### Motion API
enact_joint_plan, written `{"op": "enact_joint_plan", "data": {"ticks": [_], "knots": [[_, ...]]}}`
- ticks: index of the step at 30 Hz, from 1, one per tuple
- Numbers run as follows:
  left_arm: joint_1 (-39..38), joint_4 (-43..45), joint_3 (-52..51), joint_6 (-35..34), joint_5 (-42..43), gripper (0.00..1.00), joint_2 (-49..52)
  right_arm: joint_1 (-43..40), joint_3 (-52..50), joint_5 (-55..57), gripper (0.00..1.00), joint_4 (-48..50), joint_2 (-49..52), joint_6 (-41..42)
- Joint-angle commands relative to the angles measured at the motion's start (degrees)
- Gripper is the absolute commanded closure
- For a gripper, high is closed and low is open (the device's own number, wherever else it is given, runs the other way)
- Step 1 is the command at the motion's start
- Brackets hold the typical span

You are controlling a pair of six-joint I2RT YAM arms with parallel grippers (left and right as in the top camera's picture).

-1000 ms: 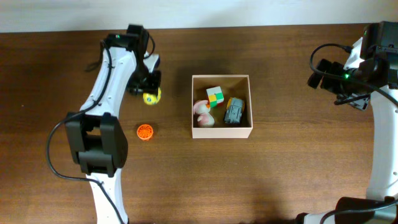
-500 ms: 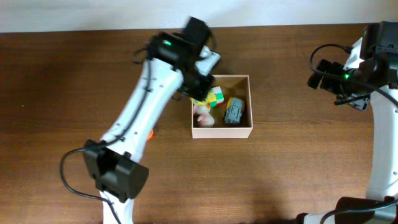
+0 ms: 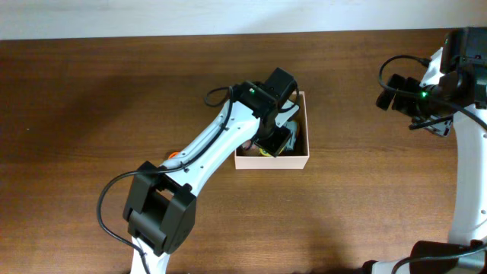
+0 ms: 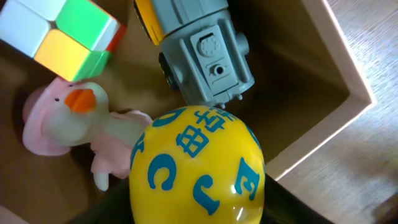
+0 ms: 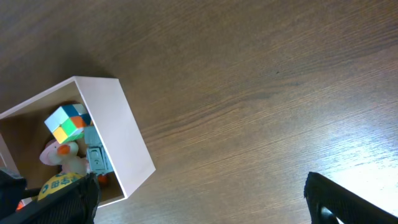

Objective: Pack container
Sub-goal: 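Carry the yellow ball with the left gripper into the box and release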

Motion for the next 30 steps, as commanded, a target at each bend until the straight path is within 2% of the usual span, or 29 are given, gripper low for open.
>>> {"op": "enact_joint_plan", "data": {"ticks": [1, 3, 6, 11, 12, 14, 16, 20, 21, 25, 30], "knots": [[-0.7, 0.2, -0.4, -0.3, -0.2, 0.29, 0.2, -0.2, -0.2, -0.1, 0.0, 0.0, 0.0, 0.0], [-0.6, 0.4, -0.3, -0.3, -0.2, 0.15, 0.2, -0.2, -0.2, -0.1, 0.0, 0.0, 0.0, 0.0], [-0.6, 0.1, 0.1, -0.3, -0.2, 0.05, 0.2, -0.2, -0.2, -0.1, 0.0, 0.0, 0.0, -0.1], [-0.5, -2.4, 4.5, -0.3, -0.2, 0.06, -0.1, -0.2, -0.2, -0.1, 0.0, 0.0, 0.0, -0.5], [-0.5, -3.4, 6.0, -0.3, -0.5, 0.11, -0.2, -0.2, -0.2, -0.1, 0.0, 0.0, 0.0, -0.5], [-0.2, -6.0, 9.3, -0.3, -1.2, 0.28, -0.3, -0.2, -0.2, -0.1, 0.0, 0.0, 0.0, -0.5], [0.1, -8.6, 12.4, -0.3, -2.3, 0.53, -0.3, -0.2, -0.2, -0.1, 0.0, 0.0, 0.0, -0.5], [0.7, -11.7, 15.5, -0.3, -2.4, 0.87, -0.4, -0.2, -0.2, -0.1, 0.0, 0.0, 0.0, -0.5], [0.7, -12.1, 15.4, -0.3, -2.4, 0.98, -0.3, -0.2, -0.2, -0.1, 0.0, 0.0, 0.0, -0.5], [0.7, -11.5, 11.1, -0.3, -2.6, 0.98, -0.3, -0.2, -0.2, -0.1, 0.0, 0.0, 0.0, -0.5], [1.0, -10.0, 5.8, -1.2, -6.8, 0.98, -0.3, -0.2, -0.2, -0.1, 0.0, 0.0, 0.0, -0.5]]}}
